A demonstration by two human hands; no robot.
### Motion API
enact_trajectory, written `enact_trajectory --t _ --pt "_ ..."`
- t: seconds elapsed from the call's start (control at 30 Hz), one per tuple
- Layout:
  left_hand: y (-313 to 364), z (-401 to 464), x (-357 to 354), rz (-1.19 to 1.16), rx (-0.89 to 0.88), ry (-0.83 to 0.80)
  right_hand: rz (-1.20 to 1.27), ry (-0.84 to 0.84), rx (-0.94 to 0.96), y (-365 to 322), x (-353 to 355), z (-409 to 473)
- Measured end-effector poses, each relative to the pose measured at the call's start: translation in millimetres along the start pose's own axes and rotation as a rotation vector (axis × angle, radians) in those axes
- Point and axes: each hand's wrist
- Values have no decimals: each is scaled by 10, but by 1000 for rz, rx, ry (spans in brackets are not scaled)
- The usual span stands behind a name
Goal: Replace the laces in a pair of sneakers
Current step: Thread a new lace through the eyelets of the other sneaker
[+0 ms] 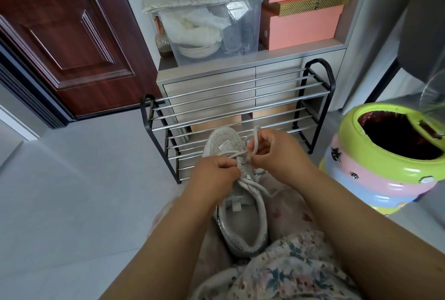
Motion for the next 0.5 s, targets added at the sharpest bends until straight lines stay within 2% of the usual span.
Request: enact_trajectory --t 0.2,0.37,0.5 --pt "-23 38 -21 31 -43 23 -23 8 25 -14 -55 -8" --pt "-5 80 -14 68 6 9 76 -16 -35 37 -100 14" --pt "48 95 -27 -14 99 24 129 -113 -83 -39 -112 -40"
Point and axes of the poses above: each hand's wrist, its own z-axis towards the middle knuckle, its own x-axis out of the back of the hand, y = z × x, and after that the axes turned 4 degrees about -z, right-handed
